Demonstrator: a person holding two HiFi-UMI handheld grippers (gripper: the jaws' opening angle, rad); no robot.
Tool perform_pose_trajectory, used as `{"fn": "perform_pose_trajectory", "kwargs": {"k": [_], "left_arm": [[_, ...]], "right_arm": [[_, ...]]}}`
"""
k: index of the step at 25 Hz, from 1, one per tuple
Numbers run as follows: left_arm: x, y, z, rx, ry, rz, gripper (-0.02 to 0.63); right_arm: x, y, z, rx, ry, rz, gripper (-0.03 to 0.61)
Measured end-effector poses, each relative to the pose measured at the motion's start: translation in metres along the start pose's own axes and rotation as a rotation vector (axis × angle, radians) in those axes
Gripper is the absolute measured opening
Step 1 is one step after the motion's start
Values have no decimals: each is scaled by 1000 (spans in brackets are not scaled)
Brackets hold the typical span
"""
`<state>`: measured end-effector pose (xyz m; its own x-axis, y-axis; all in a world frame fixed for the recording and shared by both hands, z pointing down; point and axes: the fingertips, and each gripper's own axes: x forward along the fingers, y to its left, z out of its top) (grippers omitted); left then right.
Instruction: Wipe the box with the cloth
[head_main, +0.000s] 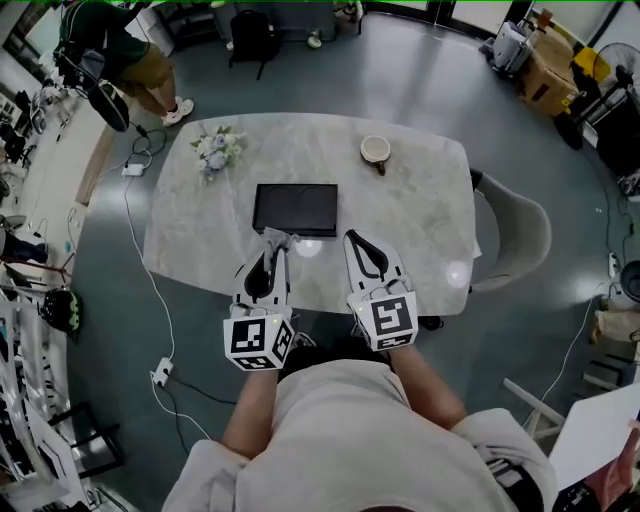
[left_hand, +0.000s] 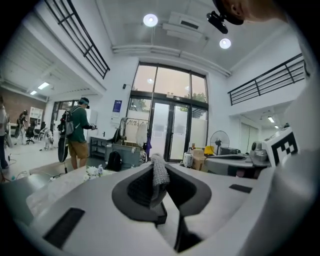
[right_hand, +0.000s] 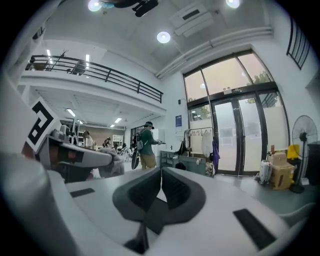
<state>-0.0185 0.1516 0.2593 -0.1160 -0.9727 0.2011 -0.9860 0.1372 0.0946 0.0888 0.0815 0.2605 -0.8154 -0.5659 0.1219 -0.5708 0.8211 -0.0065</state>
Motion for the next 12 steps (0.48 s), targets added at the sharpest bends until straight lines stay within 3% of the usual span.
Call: {"fn": "perform_pose_trajectory", "kwargs": {"k": [5, 12], "left_arm": [[-9, 11, 29, 40, -53, 2, 60], [-23, 13, 59, 72, -148, -16, 61]], "right_arm": [[1, 5, 29, -54, -34, -30, 31], [-11, 9, 56, 24, -116, -69, 31]]}}
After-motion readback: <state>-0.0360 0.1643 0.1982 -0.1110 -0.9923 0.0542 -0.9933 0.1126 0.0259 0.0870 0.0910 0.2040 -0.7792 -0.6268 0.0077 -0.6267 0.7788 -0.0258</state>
